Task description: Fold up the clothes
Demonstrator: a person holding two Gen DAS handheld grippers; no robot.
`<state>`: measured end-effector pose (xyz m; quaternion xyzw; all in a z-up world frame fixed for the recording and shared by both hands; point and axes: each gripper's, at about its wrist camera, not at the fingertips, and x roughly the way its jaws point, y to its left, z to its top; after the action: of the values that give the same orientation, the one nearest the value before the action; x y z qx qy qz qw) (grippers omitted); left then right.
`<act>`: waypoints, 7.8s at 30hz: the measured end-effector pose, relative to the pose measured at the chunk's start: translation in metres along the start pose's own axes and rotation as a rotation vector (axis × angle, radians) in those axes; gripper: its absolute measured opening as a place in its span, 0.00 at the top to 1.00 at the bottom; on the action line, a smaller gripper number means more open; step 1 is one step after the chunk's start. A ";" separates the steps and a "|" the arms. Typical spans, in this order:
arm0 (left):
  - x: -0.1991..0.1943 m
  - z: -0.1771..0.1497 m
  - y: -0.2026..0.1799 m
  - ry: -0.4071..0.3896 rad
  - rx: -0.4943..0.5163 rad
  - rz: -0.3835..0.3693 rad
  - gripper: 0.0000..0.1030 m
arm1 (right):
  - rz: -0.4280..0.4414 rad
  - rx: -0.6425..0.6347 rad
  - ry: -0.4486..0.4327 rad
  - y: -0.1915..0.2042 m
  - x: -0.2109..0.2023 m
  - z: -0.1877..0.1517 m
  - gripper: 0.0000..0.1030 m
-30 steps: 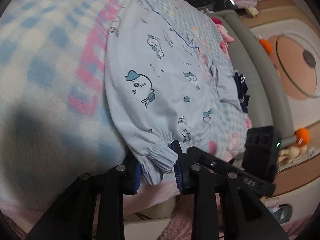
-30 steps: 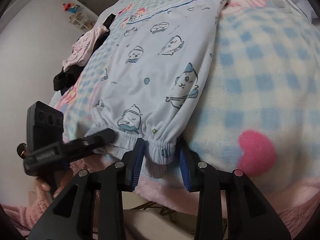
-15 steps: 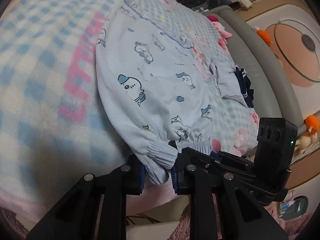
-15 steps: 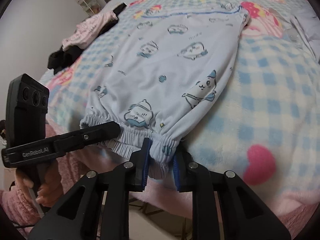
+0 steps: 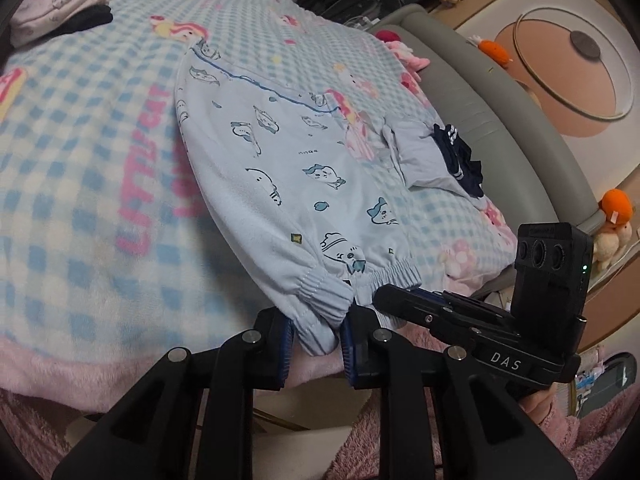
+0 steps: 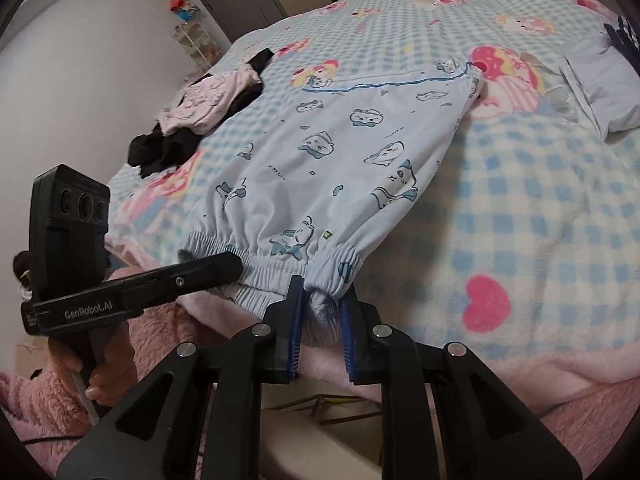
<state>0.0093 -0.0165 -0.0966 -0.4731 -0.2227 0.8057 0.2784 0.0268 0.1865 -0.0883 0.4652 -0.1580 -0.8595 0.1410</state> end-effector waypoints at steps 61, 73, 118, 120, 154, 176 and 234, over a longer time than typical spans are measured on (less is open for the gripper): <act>0.085 0.104 0.036 0.047 0.158 0.248 0.86 | -0.120 -0.090 0.069 -0.048 0.082 0.121 0.89; 0.070 0.186 0.021 -0.080 0.167 0.208 0.91 | -0.122 -0.061 -0.093 -0.047 0.063 0.191 0.94; 0.052 0.107 0.071 -0.098 -0.205 0.131 0.88 | -0.112 0.223 -0.113 -0.078 0.049 0.089 0.86; 0.041 0.103 0.065 -0.105 -0.172 0.149 0.88 | -0.125 0.203 -0.111 -0.071 0.044 0.087 0.86; 0.015 0.025 0.039 -0.074 0.097 0.434 0.56 | -0.249 -0.016 -0.003 -0.036 0.014 0.014 0.67; 0.006 0.043 0.054 -0.039 0.149 0.369 0.79 | -0.359 -0.072 -0.170 -0.007 -0.015 0.031 0.77; 0.005 0.025 0.082 0.068 0.054 0.432 0.94 | -0.334 -0.097 -0.023 -0.028 0.020 0.017 0.89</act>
<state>-0.0345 -0.0766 -0.1395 -0.5292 -0.0848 0.8358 0.1191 -0.0007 0.2068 -0.1054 0.4675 -0.0385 -0.8830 0.0168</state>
